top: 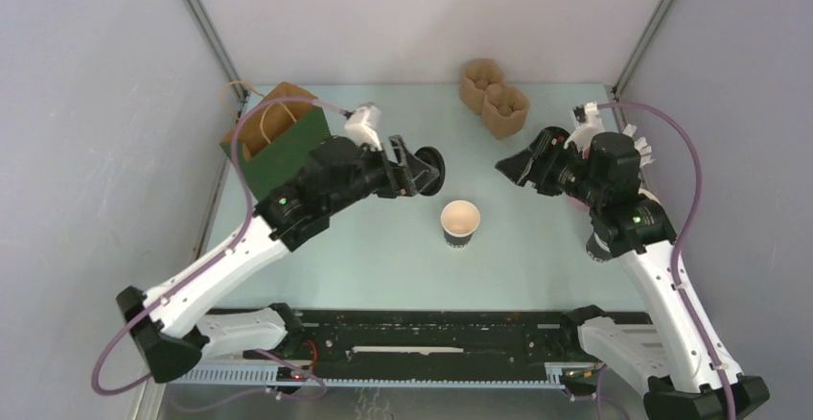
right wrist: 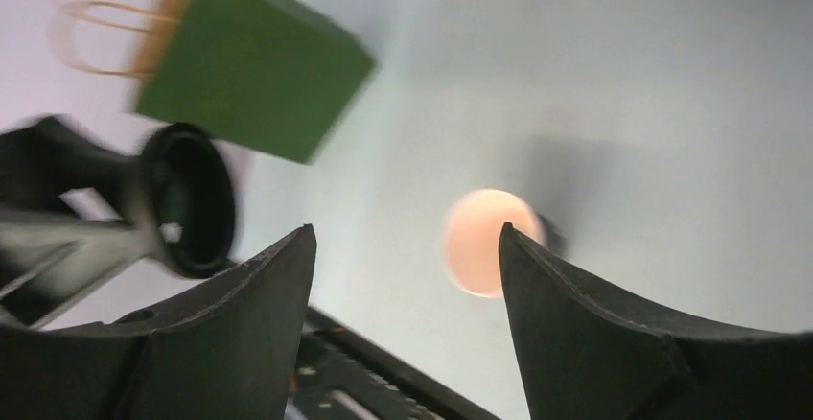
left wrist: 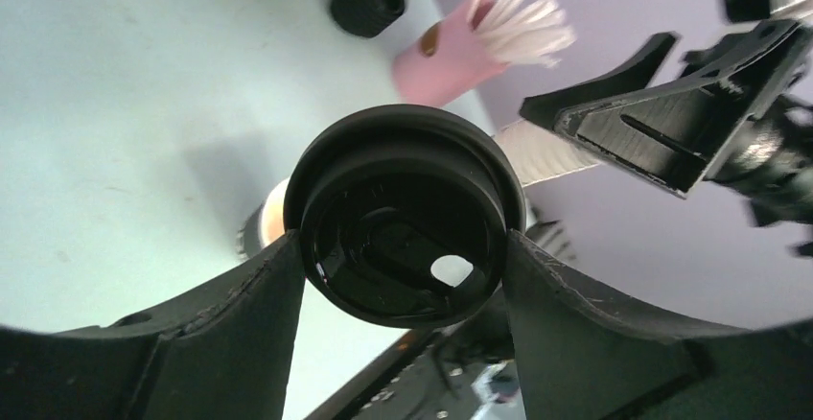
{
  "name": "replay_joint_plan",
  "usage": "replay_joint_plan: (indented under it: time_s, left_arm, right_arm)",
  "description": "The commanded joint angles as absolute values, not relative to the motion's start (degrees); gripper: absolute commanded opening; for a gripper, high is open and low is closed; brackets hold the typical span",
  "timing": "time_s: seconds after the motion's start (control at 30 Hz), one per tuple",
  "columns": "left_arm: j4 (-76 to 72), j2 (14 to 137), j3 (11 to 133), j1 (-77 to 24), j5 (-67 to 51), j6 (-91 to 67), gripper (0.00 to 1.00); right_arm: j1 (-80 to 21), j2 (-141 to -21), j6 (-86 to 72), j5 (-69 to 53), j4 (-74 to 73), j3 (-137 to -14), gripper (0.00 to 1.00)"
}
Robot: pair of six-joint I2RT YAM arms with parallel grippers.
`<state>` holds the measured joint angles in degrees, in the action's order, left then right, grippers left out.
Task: Pack the takeout coffee
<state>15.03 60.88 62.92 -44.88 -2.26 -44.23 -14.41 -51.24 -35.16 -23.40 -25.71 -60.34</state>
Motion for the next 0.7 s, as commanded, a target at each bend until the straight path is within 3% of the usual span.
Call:
replay_joint_plan:
  time_s: [0.0, 0.1, 0.4, 0.67]
  left_arm:
    - [32.67, 70.52, 73.28, -50.52, 10.78, -29.37, 0.68]
    - [37.77, 79.05, 79.98, -53.82, 13.19, -26.64, 0.69]
    - [46.83, 98.65, 96.54, -58.29, 14.55, -22.66, 0.68]
    - [51.40, 106.27, 103.42, -59.98, 16.78, -20.95, 0.69]
  right_arm:
    - [-15.64, -53.99, -18.78, -1.26, -47.95, -63.28, 0.79]
    - [-15.08, -55.80, -16.99, 3.08, -48.18, -62.22, 0.81]
    - [-11.37, -53.04, -18.25, -6.49, -42.25, -56.45, 0.81]
    - [-10.55, -51.07, -17.63, -6.76, -40.65, -54.76, 0.81]
